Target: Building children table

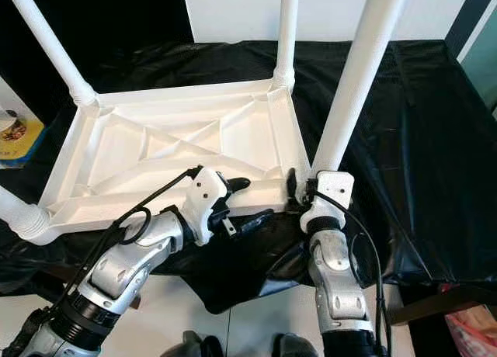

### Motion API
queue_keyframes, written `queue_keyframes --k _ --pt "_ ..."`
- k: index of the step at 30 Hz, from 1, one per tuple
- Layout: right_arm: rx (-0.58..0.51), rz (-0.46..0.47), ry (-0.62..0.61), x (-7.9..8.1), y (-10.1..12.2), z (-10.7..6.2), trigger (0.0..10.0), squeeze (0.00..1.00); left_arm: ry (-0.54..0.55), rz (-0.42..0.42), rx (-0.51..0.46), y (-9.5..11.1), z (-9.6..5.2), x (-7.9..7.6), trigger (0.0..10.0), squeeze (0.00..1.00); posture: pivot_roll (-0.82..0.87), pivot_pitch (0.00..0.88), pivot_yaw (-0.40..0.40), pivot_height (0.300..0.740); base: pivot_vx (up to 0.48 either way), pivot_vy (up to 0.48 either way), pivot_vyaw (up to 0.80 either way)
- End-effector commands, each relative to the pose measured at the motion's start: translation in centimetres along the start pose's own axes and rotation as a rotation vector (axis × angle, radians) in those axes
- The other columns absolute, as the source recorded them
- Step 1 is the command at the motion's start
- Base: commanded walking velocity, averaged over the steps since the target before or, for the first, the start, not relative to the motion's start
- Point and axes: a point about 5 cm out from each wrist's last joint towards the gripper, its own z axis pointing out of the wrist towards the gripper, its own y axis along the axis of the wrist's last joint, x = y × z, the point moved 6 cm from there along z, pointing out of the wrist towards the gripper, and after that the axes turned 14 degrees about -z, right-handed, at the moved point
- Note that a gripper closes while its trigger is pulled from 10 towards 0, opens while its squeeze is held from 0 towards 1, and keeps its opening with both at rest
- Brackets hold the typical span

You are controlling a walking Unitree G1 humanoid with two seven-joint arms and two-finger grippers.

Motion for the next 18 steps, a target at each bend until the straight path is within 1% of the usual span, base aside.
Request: queue_keyframes --k 1,6,7,8,9,10,12,13,14,15,16,18 --pt "-0.031 0.006 0.049 -0.1 0.3 -0.4 10.0 1.0 -0.014 0.037 0.008 -0.1 0.0 -0.2 10.0 0.0 -0.14 0.097 0.039 0.74 0.0 0.0 0.0" --pt "-0.049 -0.009 0.133 -0.6 0.2 -1.0 10.0 1.0 0.011 0.044 -0.004 -0.2 -0.1 -0.1 10.0 0.0 -0.14 0.106 0.036 0.74 0.0 0.0 0.0" --pt "-0.049 -0.009 0.133 -0.6 0.2 -1.0 10.0 1.0 0.011 0.044 -0.004 -0.2 -0.1 -0.1 10.0 0.0 -0.14 0.106 0.036 0.74 0.0 0.0 0.0" --pt "-0.041 -0.032 0.148 -0.7 -0.1 -1.2 10.0 0.19 0.021 0.053 -0.004 -0.4 -0.2 0.0 10.0 0.0 -0.14 0.108 0.036 0.74 0.0 0.0 0.0" --pt "-0.041 -0.032 0.148 -0.7 -0.1 -1.2 10.0 0.19 0.021 0.053 -0.004 -0.4 -0.2 0.0 10.0 0.0 -0.14 0.108 0.036 0.74 0.0 0.0 0.0" --pt "-0.033 -0.034 0.168 -0.8 -0.4 -1.3 10.0 0.0 0.03 0.049 -0.003 -0.6 -0.3 0.0 10.0 0.0 -0.13 0.117 0.038 0.74 0.0 0.0 0.0" --pt "-0.033 -0.034 0.168 -0.8 -0.4 -1.3 10.0 0.0 0.03 0.049 -0.003 -0.6 -0.3 0.0 10.0 0.0 -0.13 0.117 0.038 0.74 0.0 0.0 0.0" --pt "-0.034 -0.041 0.194 -0.8 -0.5 -1.3 10.0 0.0 0.057 0.053 -0.008 -0.8 -0.4 0.3 10.0 0.0 -0.13 0.123 0.038 0.74 0.0 0.0 0.0" --pt "-0.034 -0.041 0.194 -0.8 -0.5 -1.3 10.0 0.0 0.057 0.053 -0.008 -0.8 -0.4 0.3 10.0 0.0 -0.13 0.123 0.038 0.74 0.0 0.0 0.0" --pt "-0.036 -0.045 0.226 -0.8 -0.7 -1.4 10.0 0.0 0.084 0.06 -0.018 -0.8 -0.5 0.6 10.0 0.0 -0.13 0.129 0.038 0.74 0.0 0.0 0.0" --pt "-0.036 -0.045 0.226 -0.8 -0.7 -1.4 10.0 0.0 0.084 0.06 -0.018 -0.8 -0.5 0.6 10.0 0.0 -0.13 0.129 0.038 0.74 0.0 0.0 0.0" --pt "-0.052 -0.07 0.303 -0.8 -0.8 -1.4 10.0 0.0 0.114 0.061 -0.019 -1.0 -0.6 0.9 10.0 0.0 -0.13 0.144 0.041 0.74 0.0 0.0 0.0"
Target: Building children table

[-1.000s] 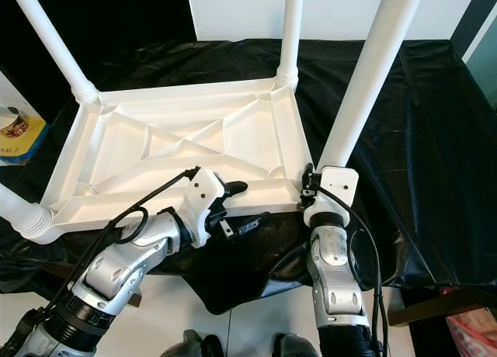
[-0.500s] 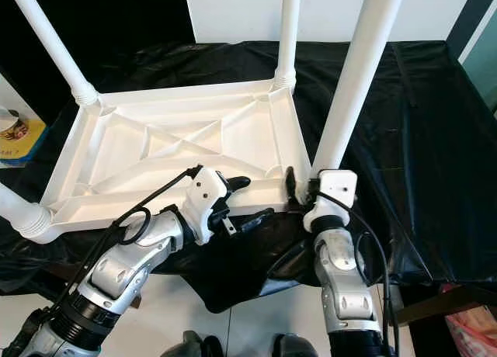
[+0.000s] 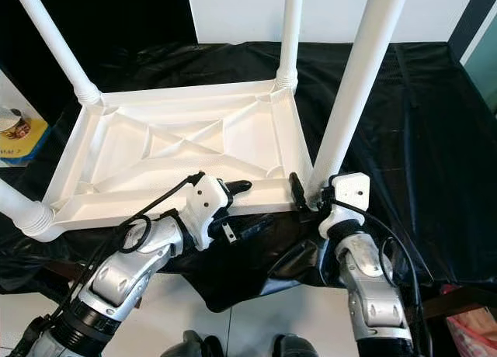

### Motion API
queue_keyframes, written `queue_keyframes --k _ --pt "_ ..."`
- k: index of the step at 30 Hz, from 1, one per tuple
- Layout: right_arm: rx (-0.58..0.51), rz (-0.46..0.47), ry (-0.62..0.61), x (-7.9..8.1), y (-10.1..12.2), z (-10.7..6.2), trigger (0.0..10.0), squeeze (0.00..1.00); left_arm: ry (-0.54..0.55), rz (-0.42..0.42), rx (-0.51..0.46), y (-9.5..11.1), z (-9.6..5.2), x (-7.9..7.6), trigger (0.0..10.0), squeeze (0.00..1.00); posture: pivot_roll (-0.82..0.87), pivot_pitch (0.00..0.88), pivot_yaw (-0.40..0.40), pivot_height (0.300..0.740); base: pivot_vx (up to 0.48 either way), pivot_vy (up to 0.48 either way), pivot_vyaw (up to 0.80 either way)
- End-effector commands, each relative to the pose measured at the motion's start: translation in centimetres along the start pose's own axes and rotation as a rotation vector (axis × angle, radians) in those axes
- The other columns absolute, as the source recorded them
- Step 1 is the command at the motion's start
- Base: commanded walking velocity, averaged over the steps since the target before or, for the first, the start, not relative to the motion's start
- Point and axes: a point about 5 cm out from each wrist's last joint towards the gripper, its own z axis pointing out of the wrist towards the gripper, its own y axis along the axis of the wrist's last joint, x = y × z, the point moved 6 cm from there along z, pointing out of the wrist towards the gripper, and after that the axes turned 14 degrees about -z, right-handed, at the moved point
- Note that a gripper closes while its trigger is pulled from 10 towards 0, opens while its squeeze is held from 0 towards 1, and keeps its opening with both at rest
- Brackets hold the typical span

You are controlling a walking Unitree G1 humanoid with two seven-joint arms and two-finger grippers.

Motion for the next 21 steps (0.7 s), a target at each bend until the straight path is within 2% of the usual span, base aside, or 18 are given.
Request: queue_keyframes --k 1,5,8,11,13,14,16,17,21 --pt "-0.003 0.005 0.038 0.4 -0.3 -0.1 10.0 0.0 0.09 -0.003 -0.002 -0.4 -0.3 1.0 10.0 0.0 -0.13 0.144 0.041 0.74 0.0 0.0 0.0" --pt "-0.018 -0.029 0.145 0.6 -0.4 0.2 10.0 0.0 0.044 -0.06 0.001 -0.4 -0.5 0.6 10.0 0.0 -0.12 0.149 0.045 0.74 0.0 0.0 0.0" --pt "-0.019 -0.042 0.18 0.8 -0.5 0.4 10.0 0.0 -0.002 -0.092 0.006 -0.3 -0.6 0.1 10.0 0.0 -0.12 0.155 0.05 0.74 0.0 0.0 0.0" --pt "-0.021 -0.075 0.25 0.9 -0.8 1.3 10.0 0.0 -0.137 -0.162 0.017 0.0 -0.5 -1.8 10.0 0.0 -0.12 0.176 0.051 0.74 0.0 0.0 0.0" --pt "-0.022 -0.09 0.271 0.9 -0.9 1.8 10.0 0.0 -0.162 -0.173 0.016 0.2 -0.2 -2.3 10.0 0.0 -0.12 0.177 0.052 0.74 0.0 0.0 0.0" --pt "-0.02 -0.1 0.276 0.8 -1.1 2.1 1.8 0.0 -0.167 -0.184 0.018 0.2 -0.1 -2.4 10.0 0.0 -0.12 0.183 0.052 0.74 0.0 0.0 0.0" --pt "-0.018 -0.106 0.278 0.7 -1.1 2.2 1.8 0.0 -0.169 -0.191 0.019 0.2 0.0 -2.5 10.0 0.0 -0.12 0.183 0.052 0.74 0.0 0.0 0.0" --pt "-0.018 -0.109 0.282 0.6 -1.2 2.3 0.0 0.0 -0.169 -0.197 0.02 0.2 0.0 -2.5 10.0 0.0 -0.12 0.187 0.052 0.74 0.0 0.0 0.0" --pt "-0.004 -0.105 0.279 0.5 -1.7 2.3 0.0 0.0 -0.15 -0.193 0.026 0.1 0.0 -2.2 10.0 0.0 -0.12 0.195 0.049 0.74 0.0 0.0 0.0"
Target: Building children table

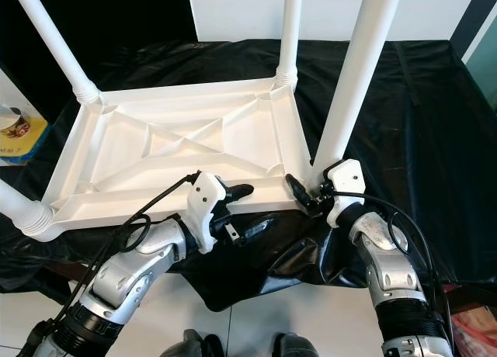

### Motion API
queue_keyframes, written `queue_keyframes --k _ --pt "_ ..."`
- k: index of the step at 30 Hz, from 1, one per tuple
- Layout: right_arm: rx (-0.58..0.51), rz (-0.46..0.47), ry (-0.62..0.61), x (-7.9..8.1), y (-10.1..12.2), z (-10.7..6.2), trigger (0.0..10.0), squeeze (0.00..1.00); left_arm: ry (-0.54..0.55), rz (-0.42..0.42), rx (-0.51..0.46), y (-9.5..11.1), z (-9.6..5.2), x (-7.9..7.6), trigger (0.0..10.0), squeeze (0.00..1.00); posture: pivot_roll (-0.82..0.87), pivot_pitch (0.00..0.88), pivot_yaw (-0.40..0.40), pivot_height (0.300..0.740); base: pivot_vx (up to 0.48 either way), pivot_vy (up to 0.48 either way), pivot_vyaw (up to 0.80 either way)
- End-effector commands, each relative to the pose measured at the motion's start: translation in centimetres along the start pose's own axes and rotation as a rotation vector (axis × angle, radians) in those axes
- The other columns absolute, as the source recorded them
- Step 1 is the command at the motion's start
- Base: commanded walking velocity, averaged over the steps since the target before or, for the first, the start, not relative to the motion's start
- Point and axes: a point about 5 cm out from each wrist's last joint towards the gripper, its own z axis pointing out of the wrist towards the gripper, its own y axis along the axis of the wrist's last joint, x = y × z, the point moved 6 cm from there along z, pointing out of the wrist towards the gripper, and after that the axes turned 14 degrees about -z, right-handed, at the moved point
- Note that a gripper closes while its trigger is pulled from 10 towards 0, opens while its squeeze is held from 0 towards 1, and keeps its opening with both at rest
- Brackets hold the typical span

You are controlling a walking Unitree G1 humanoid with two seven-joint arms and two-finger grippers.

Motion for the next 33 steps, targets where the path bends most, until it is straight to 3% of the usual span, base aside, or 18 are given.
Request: queue_keyframes --k 1,3,6,7,8,9,17,18,19,22,26,29,33 --pt "0.04 -0.001 0.034 0.8 -1.1 -0.2 0.0 0.0 -0.109 0.0 0.04 -0.5 -0.2 -1.3 10.0 0.0 -0.12 0.195 0.049 0.74 0.0 0.0 0.0" --pt "0.066 0.017 0.013 0.9 -1.7 -0.6 0.0 0.0 -0.064 0.035 0.038 -0.7 -0.2 -0.7 10.0 0.0 -0.12 0.195 0.046 0.74 0.0 0.0 0.0" --pt "0.087 0.033 -0.011 0.9 -2.2 -0.8 0.0 0.0 -0.054 0.022 0.04 -0.9 -0.2 -0.8 10.0 0.0 -0.12 0.197 0.044 0.74 0.0 0.0 0.0" --pt "0.094 0.052 -0.03 0.8 -2.3 -0.8 3.6 0.0 -0.037 0.034 0.035 -0.8 -0.2 -0.7 10.0 0.0 -0.13 0.197 0.043 0.74 0.0 0.0 0.0" --pt "0.094 0.052 -0.03 0.8 -2.3 -0.8 3.6 0.0 -0.037 0.034 0.035 -0.8 -0.2 -0.7 10.0 0.0 -0.13 0.197 0.043 0.74 0.0 0.0 0.0" --pt "0.104 0.056 -0.056 0.8 -2.4 -0.9 10.0 0.0 -0.026 0.034 0.035 -0.9 -0.2 -0.6 10.0 0.0 -0.13 0.197 0.044 0.74 0.0 0.0 0.0" --pt "0.168 0.062 -0.17 0.5 -3.2 -1.2 10.0 0.0 0.026 0.058 0.021 -0.9 -0.2 0.0 10.0 0.0 -0.14 0.193 0.039 0.74 0.0 0.0 0.0" --pt "0.208 0.085 -0.244 0.4 -3.8 -1.6 10.0 0.0 0.051 0.088 0.011 -0.7 -0.2 0.5 10.0 0.0 -0.13 0.17 0.029 0.74 0.0 0.0 0.0" --pt "0.208 0.085 -0.244 0.4 -3.8 -1.6 10.0 0.0 0.051 0.088 0.011 -0.7 -0.2 0.5 10.0 0.0 -0.13 0.17 0.029 0.74 0.0 0.0 0.0" --pt "0.316 0.141 -0.456 0.5 -5.1 -2.6 10.0 0.0 0.109 0.137 -0.011 -0.2 -0.3 1.7 10.0 0.0 -0.12 0.144 0.019 0.74 0.0 0.0 0.0" --pt "0.349 0.16 -0.525 0.6 -5.3 -2.8 10.0 0.0 0.117 0.138 -0.013 -0.2 -0.3 1.9 10.0 0.0 -0.12 0.143 0.018 0.74 0.0 0.0 0.0" --pt "0.37 0.195 -0.622 1.6 -5.1 -2.6 10.0 0.0 0.128 0.13 -0.009 -0.3 -0.3 2.2 10.0 0.0 -0.11 0.133 0.015 0.74 0.0 0.0 0.0" --pt "0.367 0.198 -0.64 2.2 -4.7 -2.1 10.0 0.0 0.115 0.102 -0.007 -0.4 -0.3 2.1 10.0 0.0 -0.1 0.134 0.013 0.74 0.0 0.0 0.0"
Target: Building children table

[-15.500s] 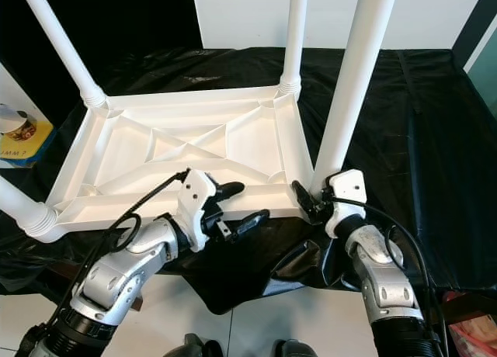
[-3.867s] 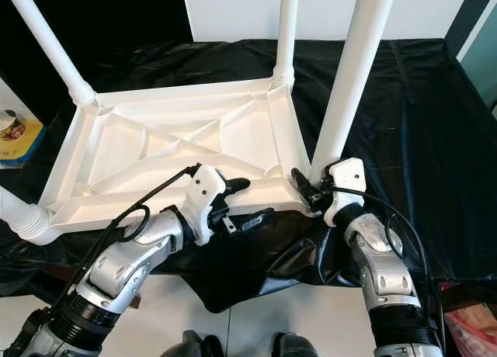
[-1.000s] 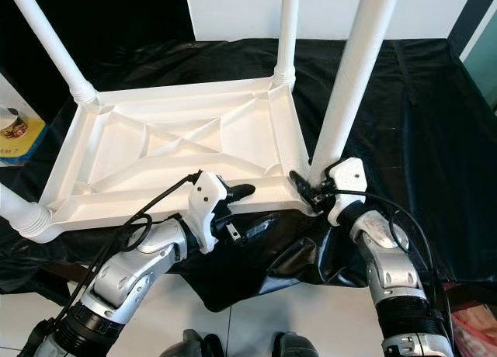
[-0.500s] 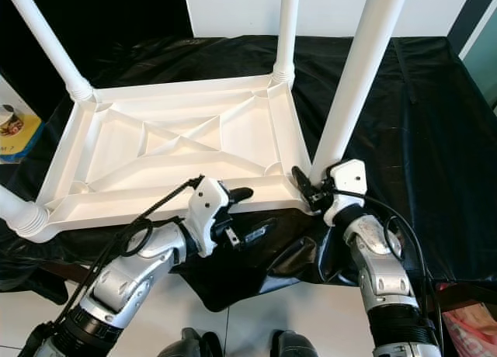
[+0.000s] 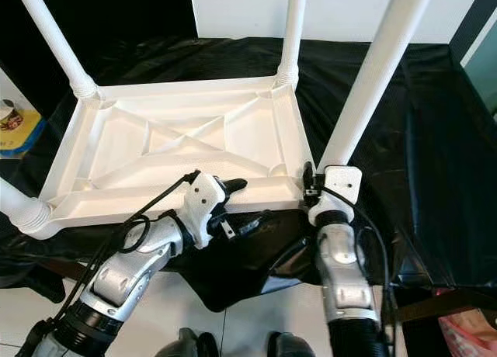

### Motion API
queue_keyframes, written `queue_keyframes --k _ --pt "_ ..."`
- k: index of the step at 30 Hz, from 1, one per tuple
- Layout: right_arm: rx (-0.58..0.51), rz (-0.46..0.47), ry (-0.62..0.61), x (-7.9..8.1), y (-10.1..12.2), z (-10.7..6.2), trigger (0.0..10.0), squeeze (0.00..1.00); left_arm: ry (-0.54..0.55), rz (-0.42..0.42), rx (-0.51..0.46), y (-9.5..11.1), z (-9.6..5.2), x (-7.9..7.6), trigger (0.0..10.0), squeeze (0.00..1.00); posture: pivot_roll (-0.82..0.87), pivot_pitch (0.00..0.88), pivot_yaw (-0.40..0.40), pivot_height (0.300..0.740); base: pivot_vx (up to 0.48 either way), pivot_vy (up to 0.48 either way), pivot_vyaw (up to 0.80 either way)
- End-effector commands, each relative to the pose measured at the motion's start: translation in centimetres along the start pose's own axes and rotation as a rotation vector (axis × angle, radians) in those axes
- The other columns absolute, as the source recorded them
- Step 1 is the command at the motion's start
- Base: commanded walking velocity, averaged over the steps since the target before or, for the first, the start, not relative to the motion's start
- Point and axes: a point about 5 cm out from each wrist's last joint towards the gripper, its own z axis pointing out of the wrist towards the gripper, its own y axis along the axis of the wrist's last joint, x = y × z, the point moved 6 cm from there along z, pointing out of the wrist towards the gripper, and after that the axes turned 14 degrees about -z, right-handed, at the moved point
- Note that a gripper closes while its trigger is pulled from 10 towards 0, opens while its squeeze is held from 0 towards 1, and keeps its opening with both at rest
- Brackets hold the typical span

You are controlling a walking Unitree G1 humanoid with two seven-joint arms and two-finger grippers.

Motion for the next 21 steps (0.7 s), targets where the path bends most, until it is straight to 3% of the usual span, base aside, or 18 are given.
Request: queue_keyframes --k 1,5,21 --pt "0.161 -0.022 0.008 0.5 -4.0 -1.3 10.0 0.0 0.049 -0.024 0.007 -0.5 -0.1 0.6 10.0 0.0 -0.1 0.134 0.013 0.74 0.0 0.0 0.0" --pt "0.128 -0.005 0.03 1.5 -3.0 -1.3 10.0 0.0 0.029 -0.066 0.013 -0.8 -0.1 0.4 10.0 0.0 -0.11 0.13 0.015 0.74 0.0 0.0 0.0" --pt "0.087 -0.009 0.041 1.9 -1.8 -0.6 10.0 0.0 0.005 -0.078 0.019 -1.0 0.0 0.3 10.0 0.0 -0.11 0.103 0.0 0.74 0.0 0.0 0.0"
